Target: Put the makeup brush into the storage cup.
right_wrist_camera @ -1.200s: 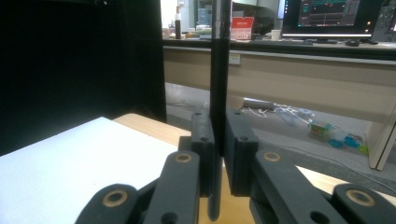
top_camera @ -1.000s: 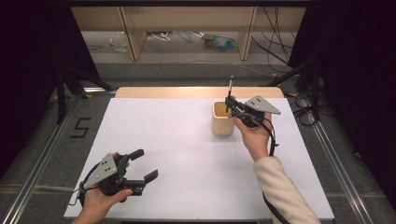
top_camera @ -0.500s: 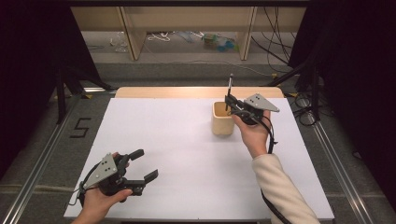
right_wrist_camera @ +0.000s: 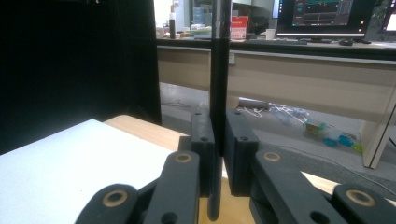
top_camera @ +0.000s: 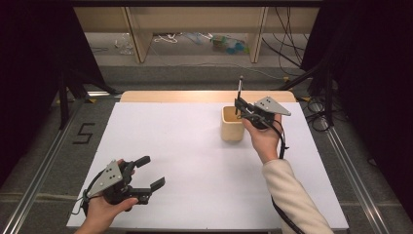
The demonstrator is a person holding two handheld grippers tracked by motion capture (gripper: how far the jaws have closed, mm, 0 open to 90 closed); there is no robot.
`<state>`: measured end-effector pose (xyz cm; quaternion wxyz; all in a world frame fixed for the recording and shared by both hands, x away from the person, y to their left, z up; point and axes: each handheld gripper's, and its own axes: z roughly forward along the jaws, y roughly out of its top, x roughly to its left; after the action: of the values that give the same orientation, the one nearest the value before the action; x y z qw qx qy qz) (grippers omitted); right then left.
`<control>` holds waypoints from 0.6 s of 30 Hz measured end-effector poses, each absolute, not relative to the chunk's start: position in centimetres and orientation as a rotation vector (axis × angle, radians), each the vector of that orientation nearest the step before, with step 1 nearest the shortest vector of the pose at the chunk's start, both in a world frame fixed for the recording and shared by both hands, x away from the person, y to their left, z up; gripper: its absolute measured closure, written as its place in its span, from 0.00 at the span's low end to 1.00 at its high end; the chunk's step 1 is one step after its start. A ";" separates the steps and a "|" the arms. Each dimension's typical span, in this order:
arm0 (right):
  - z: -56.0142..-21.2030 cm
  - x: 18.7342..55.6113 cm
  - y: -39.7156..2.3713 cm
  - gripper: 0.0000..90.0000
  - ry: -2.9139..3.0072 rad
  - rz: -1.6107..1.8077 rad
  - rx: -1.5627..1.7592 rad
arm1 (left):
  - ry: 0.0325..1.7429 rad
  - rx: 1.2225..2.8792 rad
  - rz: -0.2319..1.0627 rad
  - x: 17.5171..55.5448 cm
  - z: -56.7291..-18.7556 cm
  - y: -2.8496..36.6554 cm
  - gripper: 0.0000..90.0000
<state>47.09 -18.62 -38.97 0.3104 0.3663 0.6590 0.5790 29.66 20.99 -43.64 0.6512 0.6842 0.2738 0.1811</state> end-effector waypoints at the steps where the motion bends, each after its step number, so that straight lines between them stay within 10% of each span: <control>1: -39.0 47.1 -18.6 0.93 1.741 1.530 0.966 | 0.623 1.553 0.410 29.7 -43.6 21.0 0.14; 18: -39.2 47.6 -18.4 0.93 1.736 1.538 0.968 | 0.625 1.553 0.409 29.6 -43.6 21.0 0.14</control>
<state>47.60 -18.41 -39.15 0.3089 0.3663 0.6569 0.5821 29.63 20.97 -43.64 0.6512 0.6840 0.2751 0.1801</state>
